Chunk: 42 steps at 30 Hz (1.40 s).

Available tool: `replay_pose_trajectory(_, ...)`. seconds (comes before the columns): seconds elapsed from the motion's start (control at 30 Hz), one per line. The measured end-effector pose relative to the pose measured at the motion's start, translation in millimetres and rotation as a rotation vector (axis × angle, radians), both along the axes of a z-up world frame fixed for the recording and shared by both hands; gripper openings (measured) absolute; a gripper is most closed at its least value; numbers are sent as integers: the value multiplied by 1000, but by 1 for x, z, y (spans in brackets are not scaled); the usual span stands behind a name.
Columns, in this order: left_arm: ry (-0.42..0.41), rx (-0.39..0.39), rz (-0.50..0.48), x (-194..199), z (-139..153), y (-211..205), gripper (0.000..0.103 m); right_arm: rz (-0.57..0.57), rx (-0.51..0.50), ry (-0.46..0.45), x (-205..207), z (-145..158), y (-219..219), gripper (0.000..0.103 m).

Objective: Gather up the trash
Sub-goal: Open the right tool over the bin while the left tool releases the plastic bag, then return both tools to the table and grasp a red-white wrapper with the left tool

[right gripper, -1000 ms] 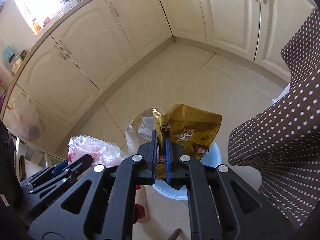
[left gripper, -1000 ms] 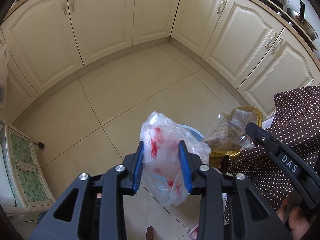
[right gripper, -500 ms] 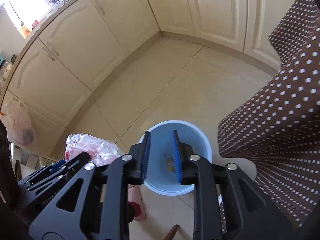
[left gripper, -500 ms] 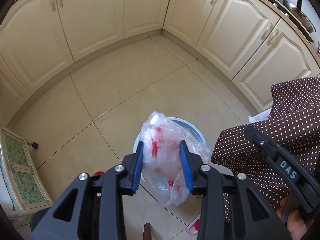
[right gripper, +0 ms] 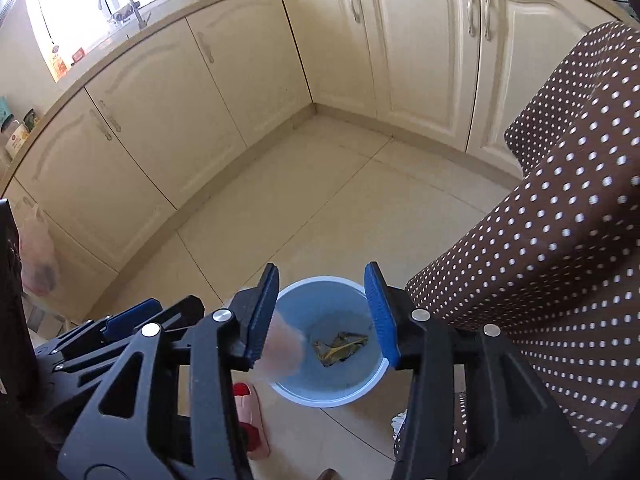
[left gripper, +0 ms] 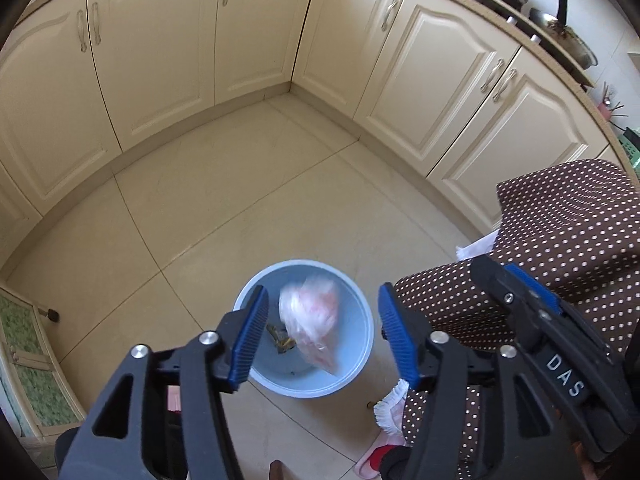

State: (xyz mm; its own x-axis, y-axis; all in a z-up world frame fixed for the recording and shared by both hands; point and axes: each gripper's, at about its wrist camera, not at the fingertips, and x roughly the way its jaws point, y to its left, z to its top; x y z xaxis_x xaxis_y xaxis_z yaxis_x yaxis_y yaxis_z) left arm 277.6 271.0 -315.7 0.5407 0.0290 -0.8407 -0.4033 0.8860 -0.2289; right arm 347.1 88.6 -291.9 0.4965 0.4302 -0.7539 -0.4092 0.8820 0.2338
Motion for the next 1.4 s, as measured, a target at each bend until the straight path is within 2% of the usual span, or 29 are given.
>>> replay_pose_trajectory(0.23,-56,12,7,-17,36,-7,57,-3,25,-66,-21,36,-13,45)
replay_pose_trajectory(0.43,-167,31,-29,-42,92,-32,57,-24,71,-192,-53,95,-40,45)
replay_pose_trajectory(0.63,-299,41,-136,-66,155,-88,58,-114,114,-331,-95,159,-101,47)
replay_pose_trajectory(0.8,-372,64,-305,-72,191,-168,60,-259,106,-396,-122,187,-174,50)
replay_pose_trajectory(0.93,-381,45,-463,-63,200,-236,61,-389,73,-417,-136,195,-235,51)
replay_pose_trajectory(1.17,-358,59,-675,-34,194,-334,61,-581,61,-377,-140,185,-331,52)
replay_pose_trajectory(1.4,-278,108,-781,-3,175,-393,61,-650,92,-344,-136,169,-376,56)
